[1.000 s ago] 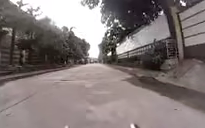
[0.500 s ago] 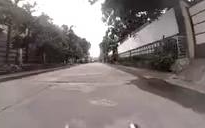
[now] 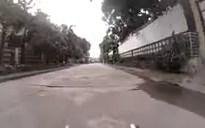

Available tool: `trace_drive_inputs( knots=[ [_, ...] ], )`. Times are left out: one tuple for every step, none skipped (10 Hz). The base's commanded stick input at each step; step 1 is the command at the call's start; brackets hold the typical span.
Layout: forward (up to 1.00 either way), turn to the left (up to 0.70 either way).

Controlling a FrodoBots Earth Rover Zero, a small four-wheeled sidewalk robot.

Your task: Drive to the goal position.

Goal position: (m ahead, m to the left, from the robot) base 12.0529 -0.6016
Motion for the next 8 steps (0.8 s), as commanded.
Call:
trace_drive_inputs(
  knots=[
    [1.00, 0.00],
    [1.00, 0.00],
    [1.00, 0.00],
    [1.00, 0.00],
    [1.00, 0.00],
    [1.00, 0.00],
    [1.00, 0.00],
    [1.00, 0.00]
  ],
)
